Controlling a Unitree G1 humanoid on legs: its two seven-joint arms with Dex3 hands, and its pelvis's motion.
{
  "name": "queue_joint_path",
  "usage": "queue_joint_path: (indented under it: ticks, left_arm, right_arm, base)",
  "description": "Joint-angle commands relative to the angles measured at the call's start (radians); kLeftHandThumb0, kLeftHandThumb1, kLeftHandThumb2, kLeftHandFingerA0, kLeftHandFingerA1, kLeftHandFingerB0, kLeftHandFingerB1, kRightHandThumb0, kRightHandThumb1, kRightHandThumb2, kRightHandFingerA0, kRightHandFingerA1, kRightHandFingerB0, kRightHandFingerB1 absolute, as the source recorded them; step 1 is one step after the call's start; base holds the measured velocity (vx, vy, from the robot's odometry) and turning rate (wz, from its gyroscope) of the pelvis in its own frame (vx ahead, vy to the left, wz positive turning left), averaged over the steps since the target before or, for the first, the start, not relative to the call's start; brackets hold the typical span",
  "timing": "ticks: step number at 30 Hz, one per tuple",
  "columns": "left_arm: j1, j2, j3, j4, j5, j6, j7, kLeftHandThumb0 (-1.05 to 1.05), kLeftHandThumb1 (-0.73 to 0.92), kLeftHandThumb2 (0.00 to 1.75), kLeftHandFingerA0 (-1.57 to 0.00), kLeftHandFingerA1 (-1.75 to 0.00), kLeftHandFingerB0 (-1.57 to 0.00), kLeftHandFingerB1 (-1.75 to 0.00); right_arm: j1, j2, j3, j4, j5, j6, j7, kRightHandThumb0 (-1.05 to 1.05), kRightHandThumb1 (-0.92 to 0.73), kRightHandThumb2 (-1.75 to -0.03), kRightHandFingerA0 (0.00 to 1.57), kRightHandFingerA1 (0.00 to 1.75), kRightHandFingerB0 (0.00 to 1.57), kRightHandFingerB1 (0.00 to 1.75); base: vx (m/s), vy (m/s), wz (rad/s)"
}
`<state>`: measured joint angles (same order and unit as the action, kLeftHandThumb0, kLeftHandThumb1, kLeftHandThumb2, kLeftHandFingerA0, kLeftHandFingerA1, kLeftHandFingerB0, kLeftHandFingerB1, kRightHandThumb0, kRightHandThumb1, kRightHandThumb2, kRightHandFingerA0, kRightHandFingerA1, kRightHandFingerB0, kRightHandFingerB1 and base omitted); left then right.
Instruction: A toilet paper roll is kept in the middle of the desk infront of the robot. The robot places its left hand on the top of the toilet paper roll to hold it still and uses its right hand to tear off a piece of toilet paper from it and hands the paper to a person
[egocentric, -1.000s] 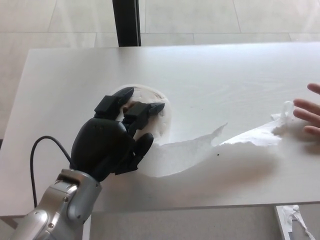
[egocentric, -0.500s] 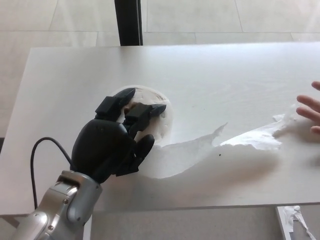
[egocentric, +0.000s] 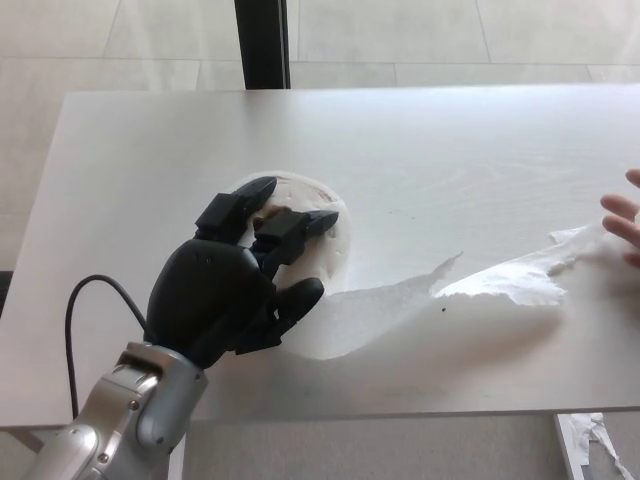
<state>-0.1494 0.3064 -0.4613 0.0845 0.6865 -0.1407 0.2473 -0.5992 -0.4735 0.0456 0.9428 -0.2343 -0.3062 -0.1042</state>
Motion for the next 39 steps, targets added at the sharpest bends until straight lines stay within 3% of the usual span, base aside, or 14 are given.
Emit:
queue_joint_path:
  ticks: [1, 2, 6, 7, 9, 10, 13, 14, 17, 29, 31, 35, 36, 39]
  left_arm:
    - [0.110, 0.034, -0.053, 0.081, -0.017, 0.098, -0.212, -0.60, 0.92, 0.67, -0.32, -0.45, -0.36, -0.39]
    - [0.111, 0.036, -0.051, 0.074, -0.019, 0.107, -0.224, -0.64, 0.76, 1.11, -0.25, -0.56, -0.30, -0.53]
    - [0.115, 0.041, -0.045, 0.074, -0.032, 0.097, -0.224, -0.60, 0.92, 0.68, -0.30, -0.45, -0.36, -0.38]
    - [0.118, 0.050, -0.043, 0.060, -0.031, 0.108, -0.242, -0.65, 0.77, 1.12, -0.24, -0.54, -0.29, -0.53]
    - [0.119, 0.052, -0.042, 0.058, -0.031, 0.110, -0.244, -0.65, 0.77, 1.12, -0.24, -0.54, -0.29, -0.53]
    - [0.119, 0.052, -0.041, 0.061, -0.031, 0.104, -0.238, -0.64, 0.76, 1.11, -0.25, -0.55, -0.31, -0.54]
    - [0.129, 0.052, -0.039, 0.065, -0.037, 0.087, -0.222, -0.64, 0.75, 1.11, -0.27, -0.56, -0.31, -0.54]
    - [0.130, 0.052, -0.039, 0.062, -0.037, 0.089, -0.223, -0.65, 0.76, 1.11, -0.26, -0.56, -0.31, -0.54]
    - [0.129, 0.049, -0.039, 0.068, -0.039, 0.092, -0.226, -0.61, 0.92, 0.67, -0.31, -0.44, -0.37, -0.38]
    - [0.115, 0.039, -0.036, 0.093, -0.044, 0.064, -0.198, -0.65, 0.74, 1.11, -0.30, -0.58, -0.30, -0.53]
    - [0.061, 0.030, -0.034, 0.094, -0.051, 0.090, -0.243, -0.66, 0.89, 0.67, -0.22, -0.50, -0.22, -0.35]
    - [-0.042, 0.003, -0.015, -0.036, -0.067, 0.339, -0.473, -1.01, 0.83, 1.20, 0.00, -0.20, -0.03, -0.02]
    - [-0.051, -0.001, -0.012, -0.046, -0.073, 0.350, -0.484, -0.92, 0.90, 0.77, 0.00, -0.06, 0.00, -0.17]
    - [-0.144, -0.041, 0.037, -0.093, -0.163, 0.408, -0.536, -0.91, 0.92, 0.71, 0.00, -0.13, 0.00, -0.10]
  right_arm:
    - [0.024, -0.053, 0.044, 0.055, -0.060, -0.003, 0.027, -0.15, -0.57, -1.05, 0.84, 1.61, 0.84, 1.20]
    - [0.022, -0.060, 0.052, 0.060, -0.072, -0.006, 0.011, -0.15, -0.63, -0.94, 0.85, 1.59, 0.84, 1.08]
    - [0.020, -0.075, 0.065, 0.077, -0.084, -0.025, -0.011, -0.16, -0.68, -0.86, 0.85, 1.58, 0.80, 1.18]
    - [0.027, -0.097, 0.079, 0.074, -0.114, -0.051, -0.050, -0.21, -0.70, -0.87, 0.88, 1.52, 0.80, 1.23]
    - [0.026, -0.100, 0.083, 0.076, -0.117, -0.056, -0.056, -0.21, -0.70, -0.87, 0.88, 1.52, 0.80, 1.23]
    - [0.027, -0.106, 0.094, 0.069, -0.136, -0.050, -0.080, -0.25, -0.77, -0.66, 0.70, 1.44, 0.63, 0.56]
    - [0.007, -0.144, 0.230, 0.023, -0.332, 0.096, -0.200, -0.77, -0.53, -0.85, 0.00, 0.07, 0.06, 0.25]
    - [0.002, -0.149, 0.253, 0.003, -0.361, 0.134, -0.204, -0.81, -0.58, -0.86, 0.00, 0.00, 0.02, 0.18]
    - [-0.001, -0.147, 0.271, -0.031, -0.377, 0.167, -0.241, -1.05, -0.68, -1.02, 0.00, 0.15, 0.00, 0.07]
    - [0.066, -0.136, 0.212, -0.302, -0.396, 0.282, -0.303, -1.02, -0.61, -0.88, 0.00, 0.00, 0.00, 0.11]
    - [0.083, -0.151, 0.189, -0.344, -0.389, 0.288, -0.289, -1.03, -0.62, -0.88, 0.00, 0.00, 0.00, 0.09]
    - [0.120, -0.156, 0.153, -0.410, -0.355, 0.265, -0.249, -1.05, -0.64, -1.03, 0.00, 0.23, 0.00, 0.09]
    - [0.124, -0.156, 0.151, -0.415, -0.355, 0.264, -0.245, -1.02, -0.61, -0.87, 0.00, 0.00, 0.00, 0.08]
    - [0.140, -0.143, 0.145, -0.436, -0.345, 0.275, -0.231, -1.05, -0.66, -1.05, 0.00, 0.26, 0.00, 0.11]
  base:
    - [0.00, 0.000, 0.00]
    - [0.00, 0.000, 0.00]
    - [0.00, 0.000, 0.00]
    - [0.00, 0.000, 0.00]
    - [0.00, 0.000, 0.00]
    - [0.00, 0.000, 0.00]
    - [0.00, 0.000, 0.00]
    - [0.00, 0.000, 0.00]
    - [0.00, 0.000, 0.00]
    - [0.00, 0.000, 0.00]
    - [0.00, 0.000, 0.00]
    - [0.00, 0.000, 0.00]
    - [0.00, 0.000, 0.00]
    - [0.00, 0.000, 0.00]
